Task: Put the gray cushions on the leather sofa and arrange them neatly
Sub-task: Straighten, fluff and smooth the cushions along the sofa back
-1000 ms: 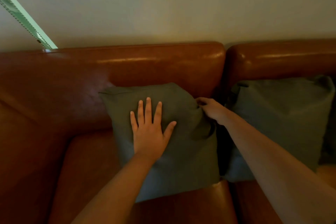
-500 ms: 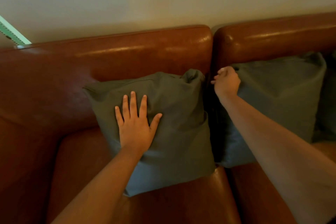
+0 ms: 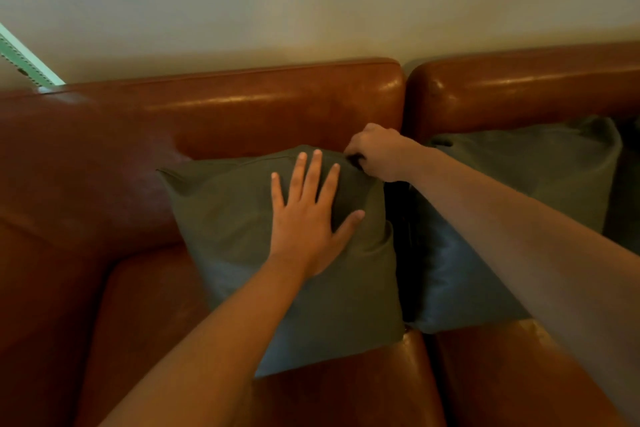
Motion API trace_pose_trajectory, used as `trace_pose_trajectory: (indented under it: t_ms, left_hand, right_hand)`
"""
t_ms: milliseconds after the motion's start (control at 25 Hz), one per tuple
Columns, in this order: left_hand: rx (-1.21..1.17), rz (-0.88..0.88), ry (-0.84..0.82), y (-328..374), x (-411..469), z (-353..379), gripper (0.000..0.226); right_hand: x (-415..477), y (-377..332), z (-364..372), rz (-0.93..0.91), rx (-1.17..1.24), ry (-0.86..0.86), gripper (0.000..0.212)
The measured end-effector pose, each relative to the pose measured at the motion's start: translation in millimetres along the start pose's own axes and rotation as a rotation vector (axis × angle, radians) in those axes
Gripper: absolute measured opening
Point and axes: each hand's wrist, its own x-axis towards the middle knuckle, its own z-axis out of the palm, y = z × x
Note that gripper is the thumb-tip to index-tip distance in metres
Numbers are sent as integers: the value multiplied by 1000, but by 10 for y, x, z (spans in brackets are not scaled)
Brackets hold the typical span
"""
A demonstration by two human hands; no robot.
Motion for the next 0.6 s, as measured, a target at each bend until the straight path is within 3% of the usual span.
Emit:
trace_pose_trajectory:
  t_ms: [160, 320, 400, 520, 600]
  left_hand:
    - [18, -24, -67, 7, 44, 97, 76]
    - [10, -4, -30, 39, 39, 147, 76]
    - [2, -11, -2, 16, 17, 169, 75]
    - [13, -7, -1, 0, -14, 214, 74]
    - [28, 6, -5, 12, -26, 238, 74]
  right_hand:
    - [-16, -63, -47, 15, -394, 37, 34]
    - [-87, 28, -30, -52, -413, 88, 32]
    - [-92, 197, -33, -32, -230, 194, 30]
    - [-161, 459, -71, 322, 356, 397, 19]
    - [-191, 477, -59, 437, 503, 437, 18]
